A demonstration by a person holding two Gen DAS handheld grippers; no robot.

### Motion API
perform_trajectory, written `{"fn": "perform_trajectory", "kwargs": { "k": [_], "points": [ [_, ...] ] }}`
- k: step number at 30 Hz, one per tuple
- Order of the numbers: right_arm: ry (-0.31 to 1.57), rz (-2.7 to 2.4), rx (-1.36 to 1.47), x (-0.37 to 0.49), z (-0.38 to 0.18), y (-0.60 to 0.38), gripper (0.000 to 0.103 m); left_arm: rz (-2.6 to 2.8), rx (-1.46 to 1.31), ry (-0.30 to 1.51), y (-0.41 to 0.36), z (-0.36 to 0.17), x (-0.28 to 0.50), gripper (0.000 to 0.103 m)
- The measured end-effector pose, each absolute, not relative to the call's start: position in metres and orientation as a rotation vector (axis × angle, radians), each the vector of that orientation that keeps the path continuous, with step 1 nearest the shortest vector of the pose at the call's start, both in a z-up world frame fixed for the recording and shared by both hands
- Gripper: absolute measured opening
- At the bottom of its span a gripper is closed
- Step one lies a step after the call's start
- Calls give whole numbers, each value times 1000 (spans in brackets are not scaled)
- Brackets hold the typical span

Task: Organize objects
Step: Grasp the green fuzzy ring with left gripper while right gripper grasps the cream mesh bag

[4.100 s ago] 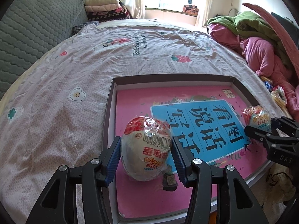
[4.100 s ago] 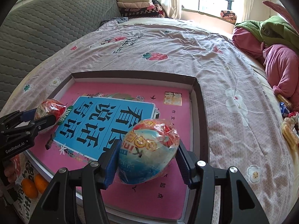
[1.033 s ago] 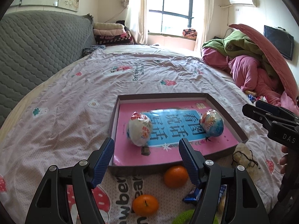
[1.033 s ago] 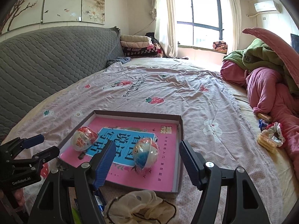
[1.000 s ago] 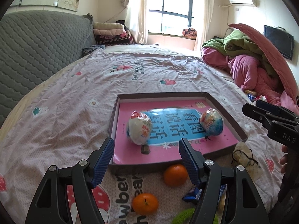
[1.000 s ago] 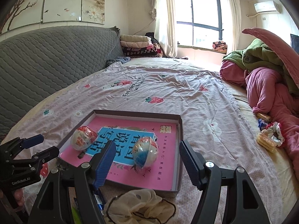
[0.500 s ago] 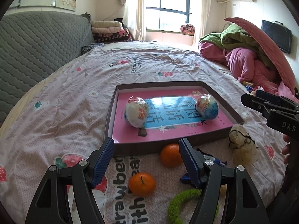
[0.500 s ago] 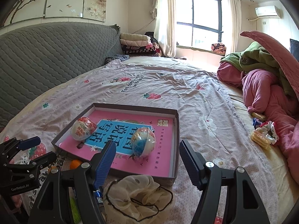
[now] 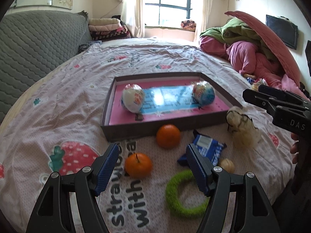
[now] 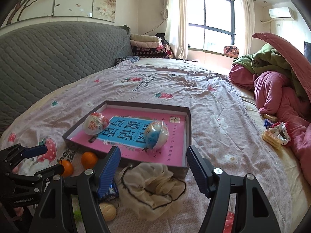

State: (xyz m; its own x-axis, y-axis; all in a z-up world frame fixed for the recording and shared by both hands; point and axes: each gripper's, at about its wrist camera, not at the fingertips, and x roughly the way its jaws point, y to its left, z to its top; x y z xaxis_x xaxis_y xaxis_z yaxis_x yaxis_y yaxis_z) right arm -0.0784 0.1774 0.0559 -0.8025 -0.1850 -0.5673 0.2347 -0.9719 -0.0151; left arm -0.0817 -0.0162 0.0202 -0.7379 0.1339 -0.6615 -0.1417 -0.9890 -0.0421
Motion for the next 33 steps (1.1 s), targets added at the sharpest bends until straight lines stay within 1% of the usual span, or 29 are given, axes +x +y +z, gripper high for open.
{"fn": "perform_trajectory", "kwargs": {
  "k": [5, 15, 26, 33],
  "points": [
    [175, -2779, 884, -68, 48, 170, 70, 2786, -1097, 21, -16, 13, -76, 73],
    [207, -2782, 935, -56, 35, 168, 70, 2721, -1200, 31, -10, -5, -70, 73],
    [276, -2764, 1068, -67, 13, 164, 70, 2665, -1330, 38, -2, -30, -64, 73],
    [262, -2764, 1156, -78, -1, 167, 70, 2692, -1341, 4, -2, -34, -64, 73]
  ]
}}
